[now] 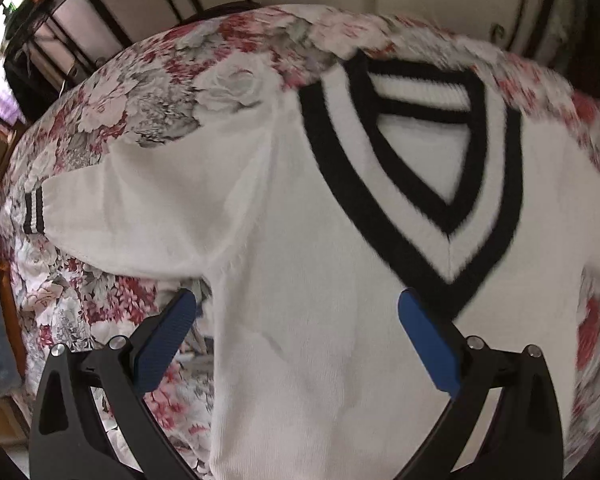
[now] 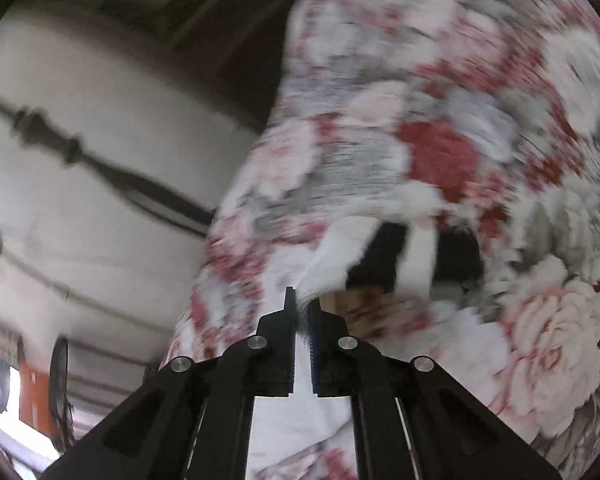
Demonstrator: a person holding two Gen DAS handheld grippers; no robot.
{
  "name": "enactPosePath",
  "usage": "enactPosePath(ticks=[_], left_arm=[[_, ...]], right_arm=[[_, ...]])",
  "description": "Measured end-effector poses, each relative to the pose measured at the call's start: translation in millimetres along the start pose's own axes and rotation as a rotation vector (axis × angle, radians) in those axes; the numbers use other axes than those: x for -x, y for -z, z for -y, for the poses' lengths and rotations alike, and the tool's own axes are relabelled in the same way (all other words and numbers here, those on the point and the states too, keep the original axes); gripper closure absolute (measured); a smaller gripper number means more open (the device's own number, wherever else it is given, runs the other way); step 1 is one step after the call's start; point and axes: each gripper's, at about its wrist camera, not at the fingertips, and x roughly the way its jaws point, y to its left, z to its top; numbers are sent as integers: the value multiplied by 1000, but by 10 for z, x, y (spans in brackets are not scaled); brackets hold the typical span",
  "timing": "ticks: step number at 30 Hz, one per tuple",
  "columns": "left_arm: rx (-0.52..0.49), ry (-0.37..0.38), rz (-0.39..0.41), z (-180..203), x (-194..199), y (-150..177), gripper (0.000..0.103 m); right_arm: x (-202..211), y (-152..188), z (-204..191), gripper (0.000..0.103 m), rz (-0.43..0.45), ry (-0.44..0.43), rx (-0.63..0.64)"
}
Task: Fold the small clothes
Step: 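Fold the gripped sleeve across the sweater body with the right tool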
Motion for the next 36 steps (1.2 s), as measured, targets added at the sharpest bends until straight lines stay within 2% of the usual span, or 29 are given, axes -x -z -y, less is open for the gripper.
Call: enactPosePath(ticks=[5,13,21,28,32,35,36], left_arm=[[72,4,-3,-207,29,-92,5],[32,16,-5,-172,24,-86,5],[90,75,-27,-355,7,-106,4],[152,88,-42,-644,-37,-87,4],[171,62,-43,-829,-87,-85,4],[190,57,-53,-945,-135,-79,5],[199,56,-60,-984,-161,-83,5]], right_arm=[[95,99,-443,97,-23,-43,124],[167,578,-1255,97,-79,-110,293],[66,1424,-2030,97,-207,-189,481],[-144,2176,-2474,97,-321,-219,600],[-276,2604,-2615,97,-377,-206,696],[-428,2908,-2629,97,-425,-165,782],[-533,3047,-2611,94,-475,-136,833]])
